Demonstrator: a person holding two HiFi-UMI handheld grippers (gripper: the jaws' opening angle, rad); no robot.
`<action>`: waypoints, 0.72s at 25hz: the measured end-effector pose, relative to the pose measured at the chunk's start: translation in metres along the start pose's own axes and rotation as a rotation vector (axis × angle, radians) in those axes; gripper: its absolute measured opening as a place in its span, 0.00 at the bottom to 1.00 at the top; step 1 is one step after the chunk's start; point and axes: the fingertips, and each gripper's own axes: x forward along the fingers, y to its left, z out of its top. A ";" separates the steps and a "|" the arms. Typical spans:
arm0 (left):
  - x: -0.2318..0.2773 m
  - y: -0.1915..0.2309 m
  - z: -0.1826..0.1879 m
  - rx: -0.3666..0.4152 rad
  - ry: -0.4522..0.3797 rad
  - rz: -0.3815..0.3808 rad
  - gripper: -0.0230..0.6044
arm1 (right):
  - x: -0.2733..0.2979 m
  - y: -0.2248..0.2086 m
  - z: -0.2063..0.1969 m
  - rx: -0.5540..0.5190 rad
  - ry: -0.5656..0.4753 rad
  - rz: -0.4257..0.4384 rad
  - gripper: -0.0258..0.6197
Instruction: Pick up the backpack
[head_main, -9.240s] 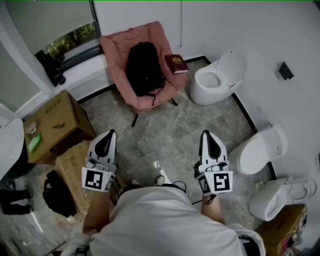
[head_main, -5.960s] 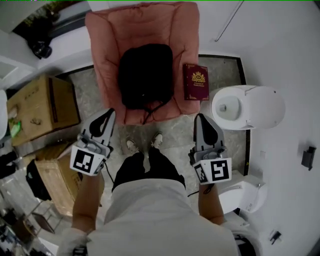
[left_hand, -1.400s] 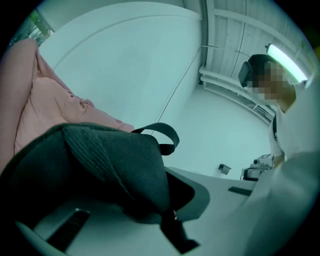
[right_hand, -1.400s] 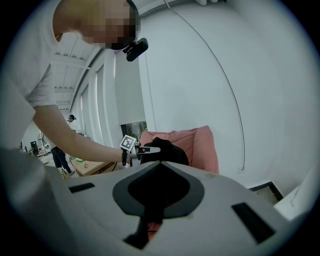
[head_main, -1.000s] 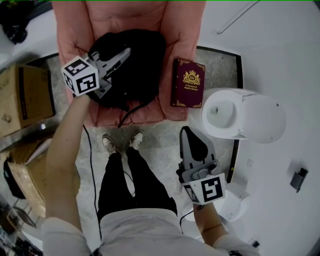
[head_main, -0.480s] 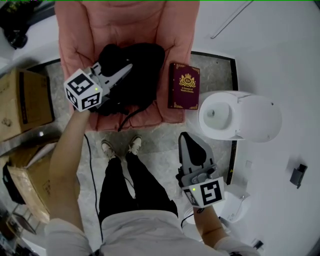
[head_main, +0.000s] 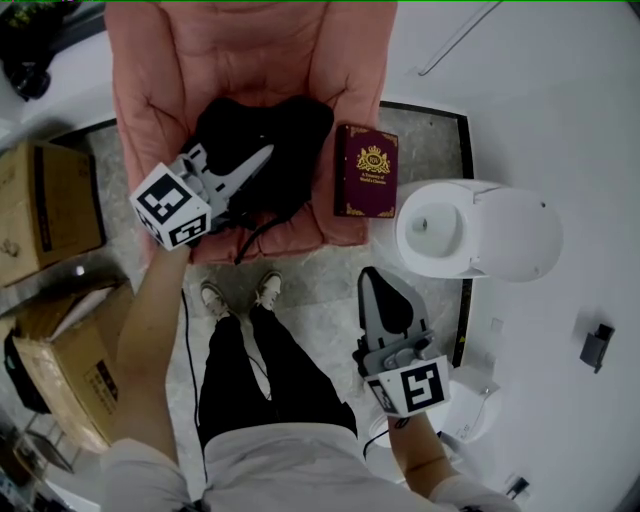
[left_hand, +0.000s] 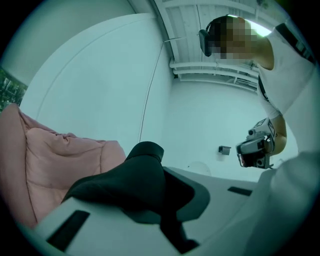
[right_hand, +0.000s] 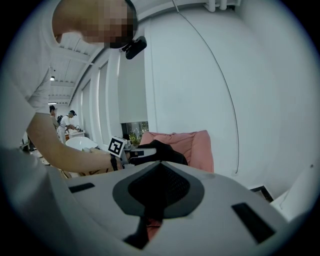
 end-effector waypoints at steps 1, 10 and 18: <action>0.000 0.000 0.001 0.000 -0.001 0.004 0.07 | -0.002 -0.001 0.000 0.000 0.001 -0.005 0.07; -0.006 -0.028 0.017 -0.015 0.015 -0.030 0.07 | -0.019 -0.009 -0.001 0.007 -0.001 -0.051 0.07; -0.011 -0.031 0.033 -0.021 -0.040 0.040 0.07 | -0.034 -0.005 -0.010 0.007 0.015 -0.080 0.07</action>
